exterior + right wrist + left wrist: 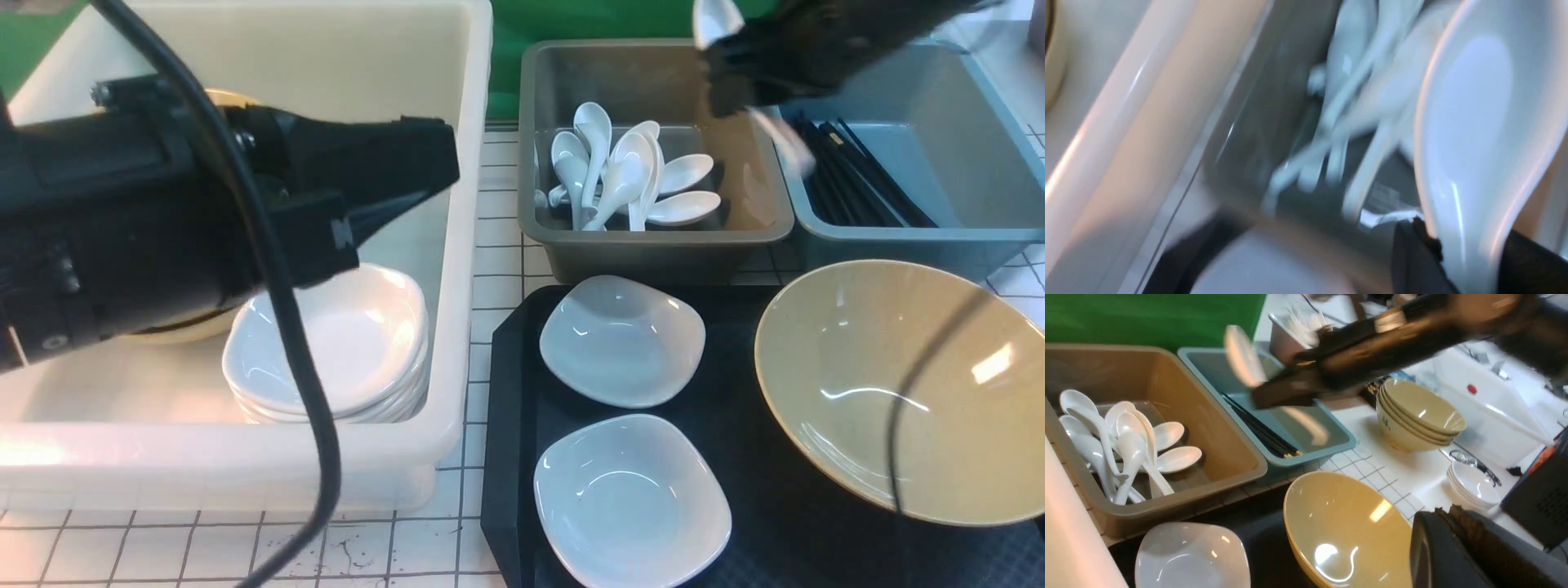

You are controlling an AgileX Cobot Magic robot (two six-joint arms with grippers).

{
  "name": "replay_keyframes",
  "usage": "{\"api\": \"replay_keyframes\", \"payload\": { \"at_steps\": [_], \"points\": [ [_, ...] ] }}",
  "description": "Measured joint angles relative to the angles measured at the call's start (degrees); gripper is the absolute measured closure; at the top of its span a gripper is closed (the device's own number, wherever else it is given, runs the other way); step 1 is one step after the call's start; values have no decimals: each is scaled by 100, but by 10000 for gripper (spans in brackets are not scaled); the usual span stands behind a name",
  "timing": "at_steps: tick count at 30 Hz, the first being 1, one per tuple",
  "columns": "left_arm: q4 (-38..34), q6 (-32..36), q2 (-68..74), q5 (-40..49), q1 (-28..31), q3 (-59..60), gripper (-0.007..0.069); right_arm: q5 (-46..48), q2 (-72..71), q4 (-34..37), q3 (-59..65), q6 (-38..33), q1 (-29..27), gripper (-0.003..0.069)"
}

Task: On white black table put chopsticks spoon bowls plates into blue grey white boxes.
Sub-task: 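Place the white spoon into the bin of spoons with the right gripper, then grasp the rim of the yellow bowl on the black tray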

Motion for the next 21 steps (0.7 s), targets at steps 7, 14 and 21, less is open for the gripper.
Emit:
{"api": "replay_keyframes", "payload": {
  "at_steps": [7, 14, 21],
  "points": [
    [0, 35, 0, 542, 0, 0, 625, -714, 1958, -88, -1390, -96, -17, 453],
    [6, 55, 0, 765, 0, 0, 625, -603, 2333, -88, -1894, -96, -17, 342],
    [76, 66, 0, 914, 0, 0, 625, 915, 1610, -156, -1929, -319, -28, 206]
  ]
}}
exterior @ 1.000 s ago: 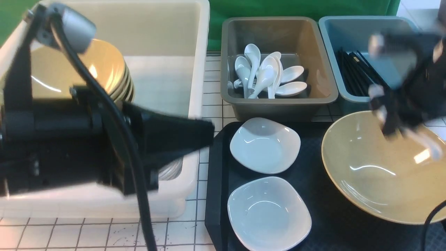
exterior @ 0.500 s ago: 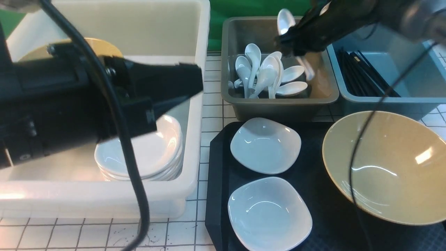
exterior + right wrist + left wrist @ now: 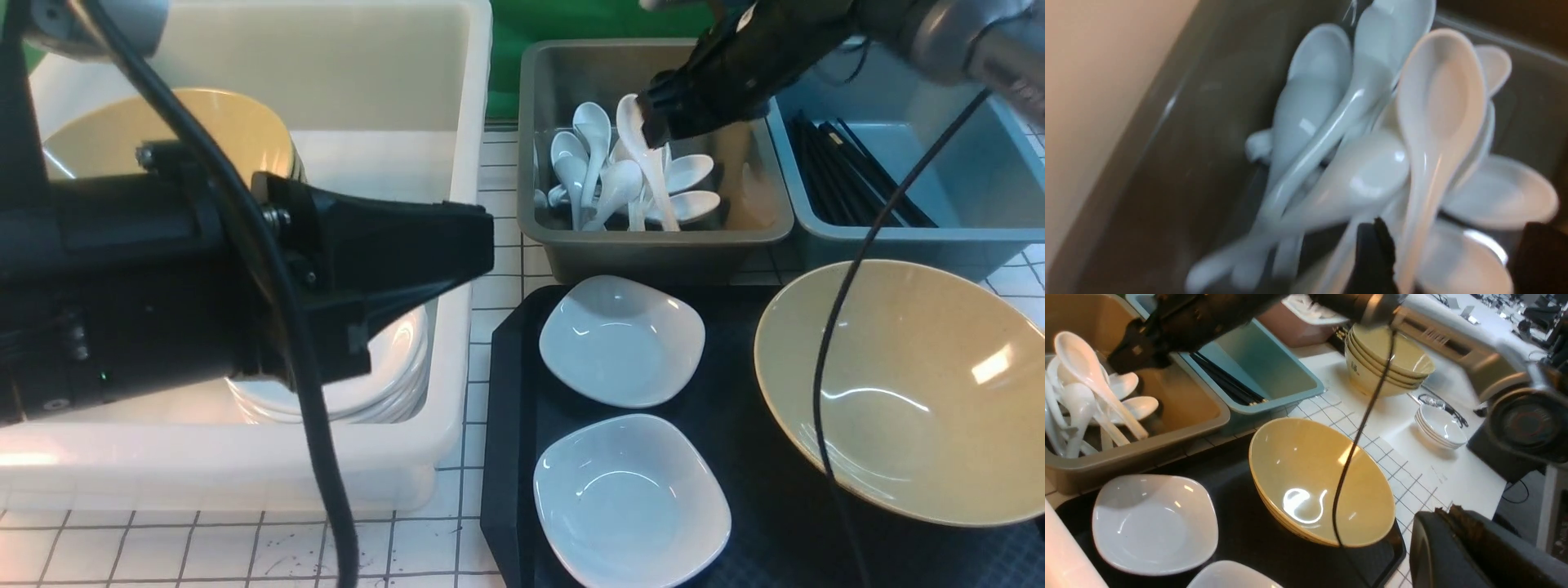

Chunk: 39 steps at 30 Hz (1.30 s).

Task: On white black table put chopsticks spoon bowls plates into blue grey white boxes.
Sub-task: 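Grasp the rim of the yellow bowl on the black tray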

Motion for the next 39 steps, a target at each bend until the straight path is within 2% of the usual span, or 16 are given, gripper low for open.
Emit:
{"api": "replay_keyframes", "payload": {
  "at_steps": [4, 6, 8, 9, 11, 15, 20, 23, 25, 26, 28, 32, 34, 36, 38, 39],
  "points": [
    [293, -130, 0, 304, 0, 0, 625, 1289, -729, -266, -6, -82, 2, 302],
    [498, -290, 0, 512, 0, 0, 625, 1886, -1089, -431, -11, -94, 22, 409],
    [642, -379, 0, 618, 0, 0, 625, 1900, -1399, -557, 8, -74, 59, 508],
    [652, -386, 0, 618, 0, 0, 625, 1900, -1435, -568, 17, -75, 64, 508],
    [711, -397, 0, 673, 0, 0, 625, 1900, -1939, -722, 339, -37, 163, 578],
    [733, -387, -64, 715, 0, 0, 625, 1900, -2988, -1090, 1534, 219, 493, 601],
    [738, -347, -326, 720, 0, 0, 625, 1900, -4288, -1219, 3921, 455, 1021, 546],
    [738, -303, -436, 720, 0, 0, 625, 1866, -4634, -1225, 5010, 506, 1253, 466],
    [740, -297, -474, 725, 0, 0, 625, 1586, -4782, -1231, 5696, 512, 1407, 359],
    [740, -297, -474, 725, 0, 0, 625, 1547, -4782, -1231, 5746, 512, 1407, 349],
    [740, -286, -474, 725, 0, 0, 625, 974, -4811, -1237, 6238, 512, 1509, 230],
    [747, -286, -468, 725, 0, 0, 625, 71, -4616, -1263, 6689, 512, 1555, 72],
    [747, -286, -468, 726, 0, 0, 625, -211, -4397, -1336, 6758, 462, 1558, 42],
    [747, -286, -468, 726, 0, 0, 625, -340, -4237, -1408, 6778, 400, 1558, 42],
    [747, -286, -468, 726, 0, 0, 625, -494, -3959, -1553, 6792, 361, 1558, 64],
    [758, -286, -468, 726, 0, 0, 625, -598, -3722, -1646, 6792, 356, 1558, 118]
  ]
}}
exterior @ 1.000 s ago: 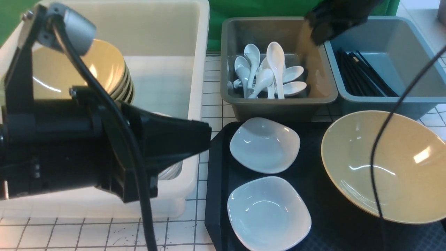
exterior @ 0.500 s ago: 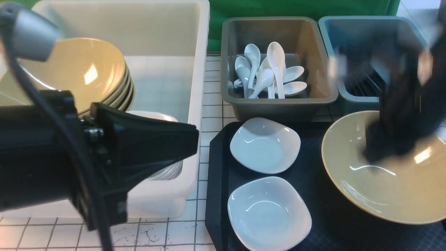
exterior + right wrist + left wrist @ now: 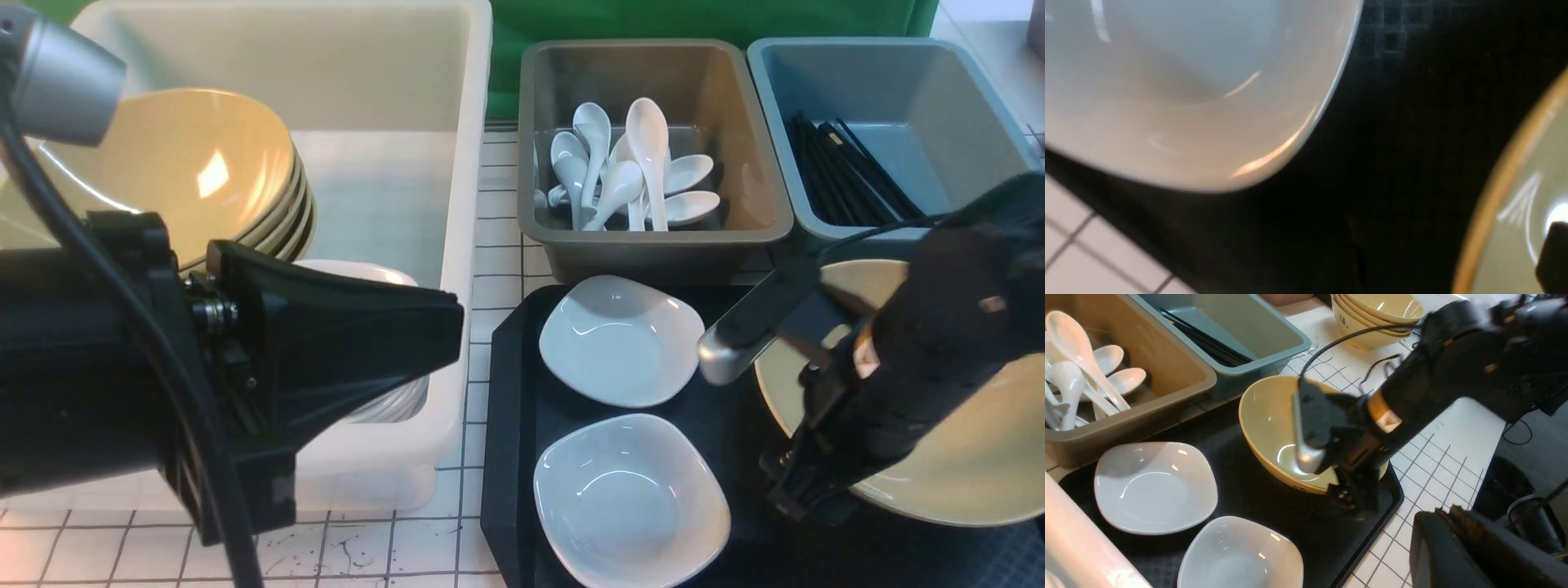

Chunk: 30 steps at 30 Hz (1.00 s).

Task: On white black table put chopsticks spoon bowls plates into blue grey white boxes.
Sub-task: 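Grasp the rim of the yellow bowl on the black tray, then place the yellow bowl onto the stack of yellow bowls in the white bin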

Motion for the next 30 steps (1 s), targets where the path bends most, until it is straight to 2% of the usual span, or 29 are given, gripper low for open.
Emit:
{"api": "replay_keyframes", "payload": {
  "at_steps": [3, 5, 6, 9, 13, 18, 19, 22, 27, 30],
  "points": [
    [90, 0, 0, 5, 0, 0, 625, -48, 241, -68, 0, 0, 0, 239],
    [183, -23, 0, 22, 0, 0, 625, -3, 300, -159, 0, 21, 0, 371],
    [214, -49, 0, 25, 0, 0, 625, 79, 265, -221, -13, 42, 0, 406],
    [346, -197, -36, 56, 0, 0, 625, 360, 63, -392, -72, 37, 5, 467],
    [715, -490, -273, 68, 0, 0, 625, 1150, -513, -313, -346, 269, 182, 587],
    [1414, -1290, -600, 63, 0, -5, 625, 1998, -1102, 88, -1301, 410, 676, 608],
    [1721, -1525, -683, 70, 0, -10, 625, 2068, -1124, 99, -1584, 300, 784, 608],
    [3196, -2941, -989, 179, 0, -96, 625, 1845, -881, 150, -2934, -631, 1294, 608],
    [5374, -5557, -1590, 722, 0, -383, 625, 1156, 356, 591, -5079, -2707, 1954, 608],
    [6237, -6630, -1941, 1238, 0, -458, 625, 786, 1374, 1065, -6317, -3898, 2146, 608]
  ]
}}
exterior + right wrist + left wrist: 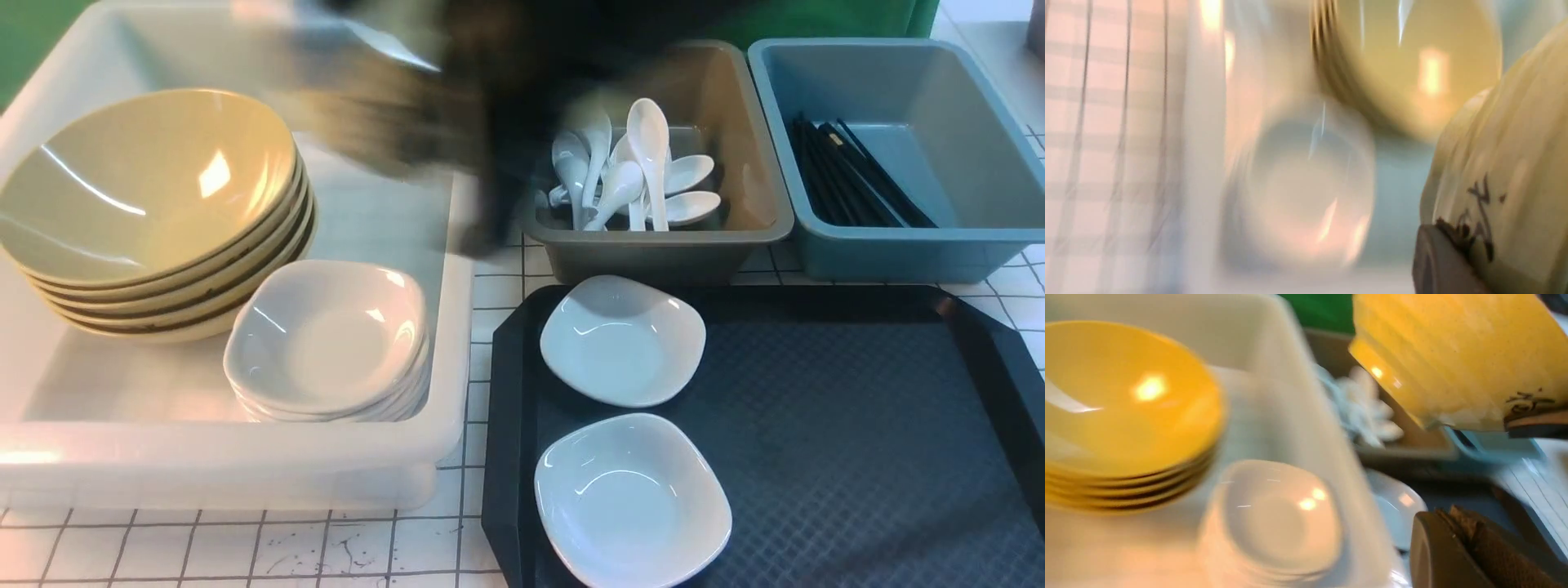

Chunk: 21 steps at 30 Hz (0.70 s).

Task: On white black table put chopsticks spoon bowls plates into blue grey white boxes.
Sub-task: 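Place the yellow bowl onto the stack of yellow bowls in the white bin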

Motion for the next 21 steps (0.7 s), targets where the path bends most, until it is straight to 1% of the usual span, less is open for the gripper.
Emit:
{"api": "replay_keyframes", "payload": {
  "at_steps": [2, 4, 5, 6, 7, 8, 11, 15, 21],
  "points": [
    [408, -377, -201, 333, 0, 0, 625, -154, 578, 207, -647, -376, 48, 608],
    [624, -546, -353, 571, 0, 0, 625, -229, 1087, 268, -1203, -551, 67, 608],
    [761, -663, -498, 755, 0, 0, 625, -323, 1593, 283, -1813, -674, 66, 608],
    [829, -723, -609, 848, 0, 0, 625, -406, 2017, 261, -2179, -760, 66, 608],
    [829, -735, -609, 863, 0, 0, 625, -420, 2087, 258, -2251, -772, 66, 608],
    [863, -766, -729, 937, 0, -6, 625, -537, 2555, 242, -2720, -863, 60, 609],
    [868, -804, -859, 1004, 0, -9, 625, -845, 3359, 236, -3404, -908, 53, 613],
    [850, -769, -899, 1064, 0, -9, 625, -1236, 3928, 236, -3571, -922, 53, 613],
    [844, -689, -908, 1097, 0, -9, 625, -1437, 4188, 222, -3585, -1005, 53, 603]
  ]
}}
